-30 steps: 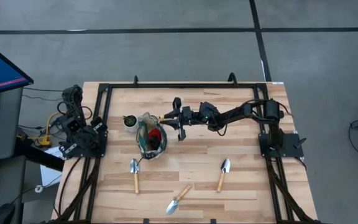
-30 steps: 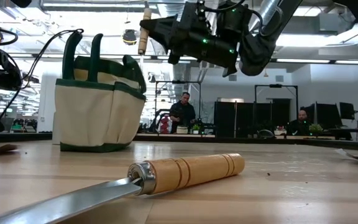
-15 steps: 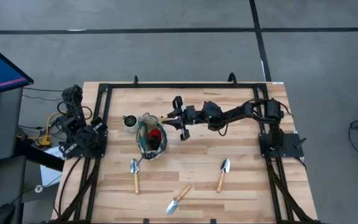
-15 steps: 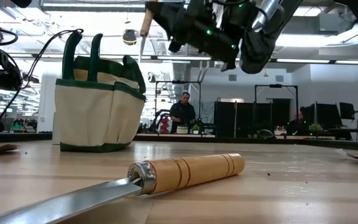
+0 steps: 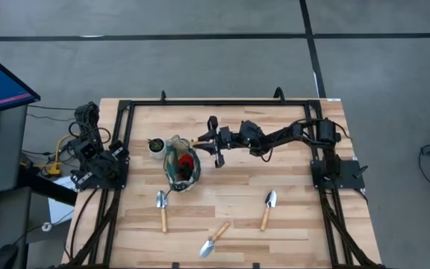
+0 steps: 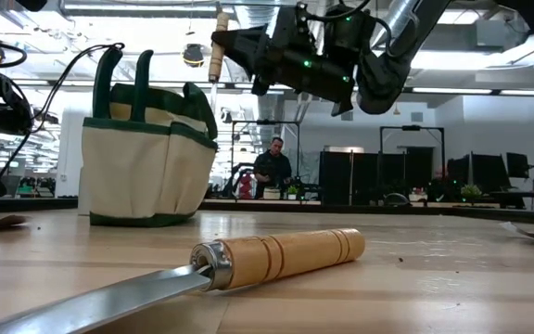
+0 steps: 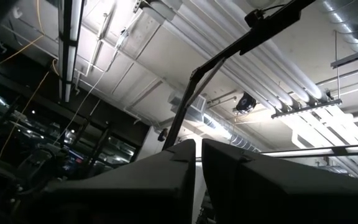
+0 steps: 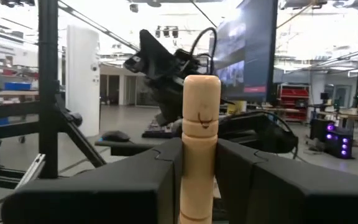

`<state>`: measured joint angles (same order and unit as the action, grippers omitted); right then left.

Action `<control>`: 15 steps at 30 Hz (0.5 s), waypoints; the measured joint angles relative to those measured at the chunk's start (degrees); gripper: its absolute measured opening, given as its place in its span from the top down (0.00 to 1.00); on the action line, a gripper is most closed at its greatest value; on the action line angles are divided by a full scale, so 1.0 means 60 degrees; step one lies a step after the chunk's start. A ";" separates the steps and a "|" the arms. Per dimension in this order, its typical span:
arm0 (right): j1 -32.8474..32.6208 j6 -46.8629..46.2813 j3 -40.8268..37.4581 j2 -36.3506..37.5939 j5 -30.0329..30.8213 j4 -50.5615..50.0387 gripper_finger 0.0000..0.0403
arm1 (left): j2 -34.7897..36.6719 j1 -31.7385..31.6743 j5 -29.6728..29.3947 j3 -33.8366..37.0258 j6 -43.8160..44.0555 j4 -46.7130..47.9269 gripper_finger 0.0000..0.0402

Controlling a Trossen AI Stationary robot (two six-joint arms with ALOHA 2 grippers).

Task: Pick & Place Garden tools in Gardening bag
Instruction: Put the trowel into the gardening bag

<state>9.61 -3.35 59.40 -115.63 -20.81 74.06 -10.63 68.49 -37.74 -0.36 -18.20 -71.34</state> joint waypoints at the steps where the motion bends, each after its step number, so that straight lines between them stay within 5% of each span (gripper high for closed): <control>1: -0.0003 0.0056 0.0000 0.0000 -0.0017 -0.0051 0.86 | 0.0000 0.0000 -0.0002 0.0000 0.0000 -0.0007 0.95; 10: -0.0055 0.0308 0.0002 -0.0023 0.0237 -0.0050 0.86 | 0.0000 0.0000 0.0000 0.0000 0.0000 -0.0031 0.95; 15: -0.0091 -0.0272 0.0345 -0.1086 0.0260 0.1062 0.86 | 0.0000 0.0000 -0.0004 0.0000 0.0000 -0.0060 0.95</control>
<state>9.06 -4.98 61.47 -122.15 -19.25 80.43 -10.63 68.49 -37.76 -0.36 -18.19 -71.70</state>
